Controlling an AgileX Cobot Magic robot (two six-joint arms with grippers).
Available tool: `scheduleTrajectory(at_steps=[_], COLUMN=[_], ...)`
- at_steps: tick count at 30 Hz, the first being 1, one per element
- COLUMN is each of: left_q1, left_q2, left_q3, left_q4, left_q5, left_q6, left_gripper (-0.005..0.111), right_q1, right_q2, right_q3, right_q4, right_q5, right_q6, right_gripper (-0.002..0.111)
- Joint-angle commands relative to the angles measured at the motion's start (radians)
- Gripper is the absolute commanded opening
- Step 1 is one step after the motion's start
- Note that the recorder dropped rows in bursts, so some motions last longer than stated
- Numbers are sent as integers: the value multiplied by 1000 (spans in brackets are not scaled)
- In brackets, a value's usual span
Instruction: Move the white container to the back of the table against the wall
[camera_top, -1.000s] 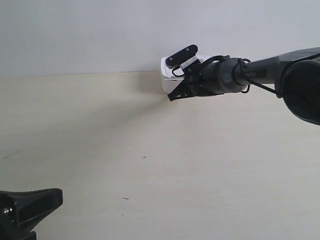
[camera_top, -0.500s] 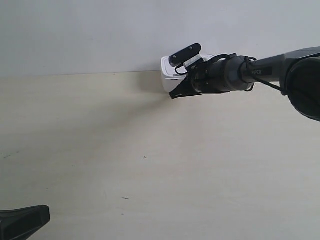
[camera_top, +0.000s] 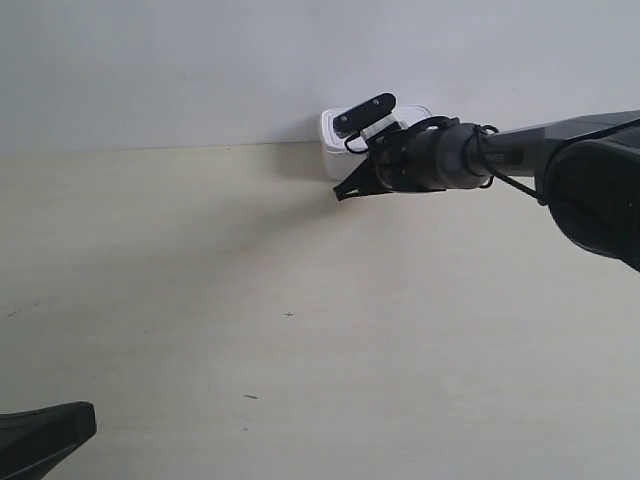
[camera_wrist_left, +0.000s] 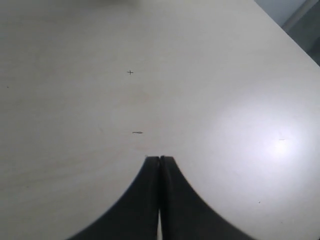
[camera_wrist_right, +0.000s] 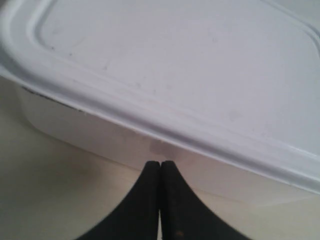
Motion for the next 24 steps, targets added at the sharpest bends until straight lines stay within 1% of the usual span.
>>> scheduleTrajectory(at_steps=[1,8,24], left_q1=[-5,-5,-5], left_q2=[-8,-10,-10], left_q3=[4,4,4], left_q4=[-2,-2,2], left_q5=[9,9,5], left_q6=[1,1,1], left_gripper=[0,0,0], right_q1=[-3,-3,-1], right_q2=[6,19,23], right_q3=[-31,-69,-85], right_q4=[-4,68,77], right_q5=[5,14,88], right_q6=[-16,-106,-119], right_gripper=[0,0,0])
